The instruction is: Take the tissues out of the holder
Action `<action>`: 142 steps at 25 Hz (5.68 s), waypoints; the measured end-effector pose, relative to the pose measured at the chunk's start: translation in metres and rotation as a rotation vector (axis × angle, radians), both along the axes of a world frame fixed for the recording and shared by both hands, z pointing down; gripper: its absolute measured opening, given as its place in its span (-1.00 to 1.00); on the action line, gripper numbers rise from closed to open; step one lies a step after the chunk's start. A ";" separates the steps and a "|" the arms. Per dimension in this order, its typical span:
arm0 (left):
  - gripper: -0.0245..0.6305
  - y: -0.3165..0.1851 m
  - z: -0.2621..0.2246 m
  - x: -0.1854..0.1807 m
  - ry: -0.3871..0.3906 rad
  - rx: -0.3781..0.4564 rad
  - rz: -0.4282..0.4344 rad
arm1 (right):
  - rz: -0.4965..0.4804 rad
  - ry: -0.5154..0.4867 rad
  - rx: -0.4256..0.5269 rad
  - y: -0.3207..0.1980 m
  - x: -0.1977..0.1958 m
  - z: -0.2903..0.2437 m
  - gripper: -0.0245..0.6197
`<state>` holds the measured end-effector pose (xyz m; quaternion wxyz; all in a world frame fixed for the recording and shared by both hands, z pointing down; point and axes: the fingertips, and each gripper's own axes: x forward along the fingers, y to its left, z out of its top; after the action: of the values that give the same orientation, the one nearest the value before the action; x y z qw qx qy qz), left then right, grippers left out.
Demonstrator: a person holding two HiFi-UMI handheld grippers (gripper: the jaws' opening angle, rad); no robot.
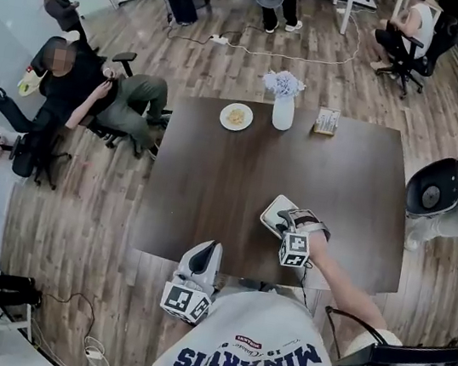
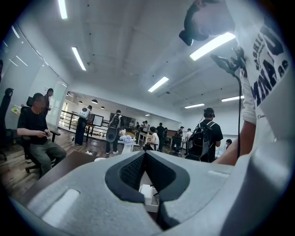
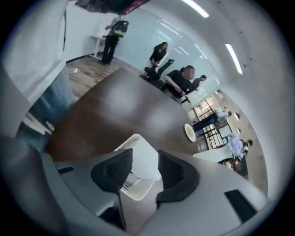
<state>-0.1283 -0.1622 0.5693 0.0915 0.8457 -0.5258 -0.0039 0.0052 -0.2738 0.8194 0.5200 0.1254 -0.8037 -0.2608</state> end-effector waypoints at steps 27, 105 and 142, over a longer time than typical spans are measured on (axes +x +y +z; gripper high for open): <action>-0.91 -0.021 0.005 -0.054 0.024 -0.015 -0.093 | -0.246 0.295 0.004 -0.020 -0.016 0.050 -0.61; -0.91 -0.029 0.002 -0.058 -0.148 -0.050 -0.069 | 0.232 -0.247 -0.101 -0.051 -0.154 0.032 -0.64; -0.91 -0.059 0.004 -0.020 -0.106 -0.002 0.077 | 0.509 -0.574 -0.563 0.022 -0.088 -0.031 -0.75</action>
<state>-0.1478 -0.2212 0.5730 0.0647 0.8642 -0.4970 0.0448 -0.0824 -0.2516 0.7880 0.3382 0.2396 -0.8980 0.1479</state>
